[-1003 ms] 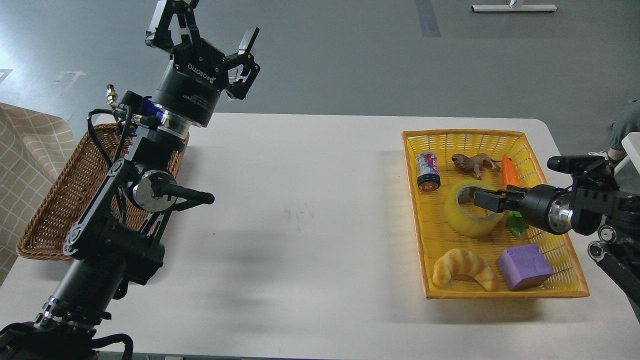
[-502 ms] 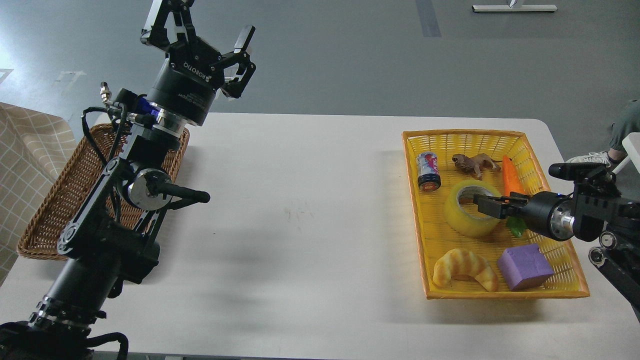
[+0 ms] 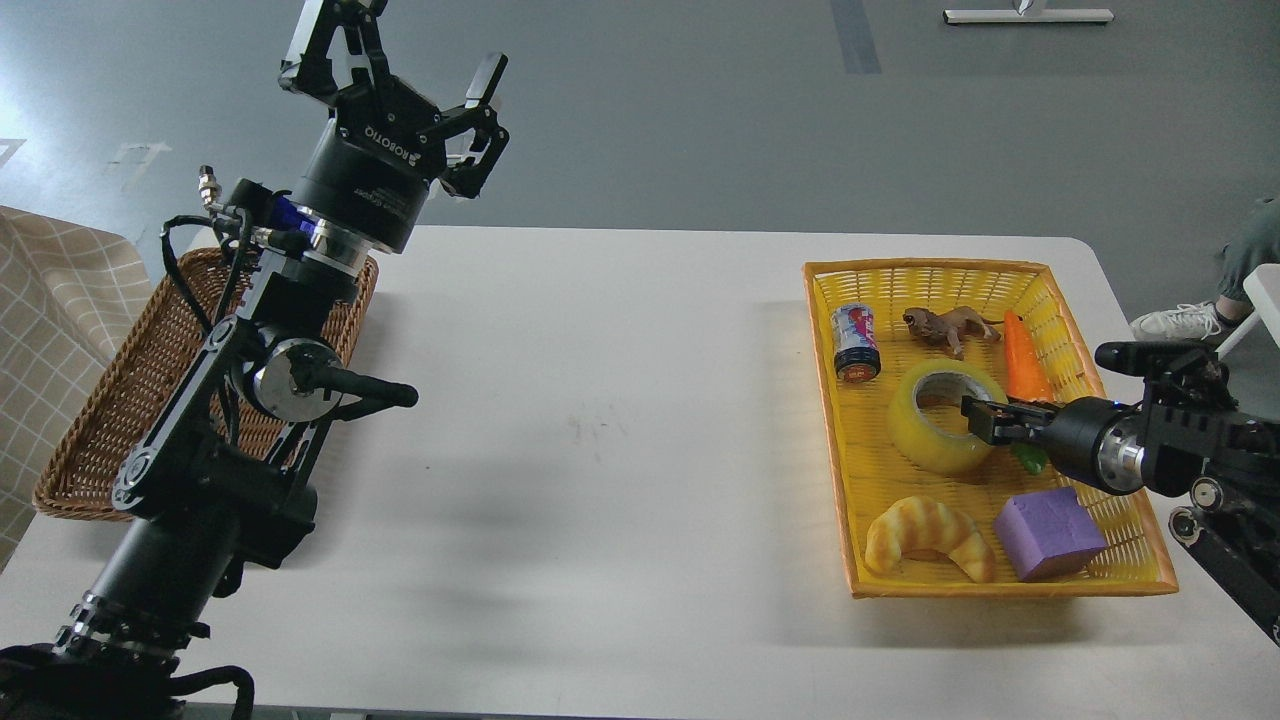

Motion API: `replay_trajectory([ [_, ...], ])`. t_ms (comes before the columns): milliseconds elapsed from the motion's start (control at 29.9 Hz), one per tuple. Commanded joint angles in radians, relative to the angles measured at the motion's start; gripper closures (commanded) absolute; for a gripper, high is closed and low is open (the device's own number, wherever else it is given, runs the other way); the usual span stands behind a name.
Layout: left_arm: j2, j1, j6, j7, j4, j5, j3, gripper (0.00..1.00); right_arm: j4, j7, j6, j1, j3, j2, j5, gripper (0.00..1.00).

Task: Place and transfer tape with both arms
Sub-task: 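Lower the right gripper into the yellow tray onto the tape roll, then grasp the tape roll with the right gripper and lift it out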

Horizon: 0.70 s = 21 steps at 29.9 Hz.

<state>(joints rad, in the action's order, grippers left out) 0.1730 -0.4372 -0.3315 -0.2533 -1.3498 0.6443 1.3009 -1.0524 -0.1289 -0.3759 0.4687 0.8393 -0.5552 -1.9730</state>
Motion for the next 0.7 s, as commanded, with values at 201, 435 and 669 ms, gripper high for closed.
replay_trajectory([
  [201, 0.002, 0.002, 0.002, 0.000, 0.000, 0.000, 0.000, 0.02, 0.000, -0.001, -0.011, 0.004, 0.003, -0.009, 0.003, 0.73],
  [435, 0.002, 0.006, 0.002, 0.000, 0.000, 0.000, 0.000, 0.02, -0.006, -0.008, -0.040, 0.011, 0.023, -0.012, 0.010, 0.75],
  [669, 0.003, 0.009, 0.002, 0.000, 0.000, 0.000, 0.000, 0.02, -0.021, -0.012, -0.095, 0.068, 0.076, -0.054, 0.022, 0.77],
])
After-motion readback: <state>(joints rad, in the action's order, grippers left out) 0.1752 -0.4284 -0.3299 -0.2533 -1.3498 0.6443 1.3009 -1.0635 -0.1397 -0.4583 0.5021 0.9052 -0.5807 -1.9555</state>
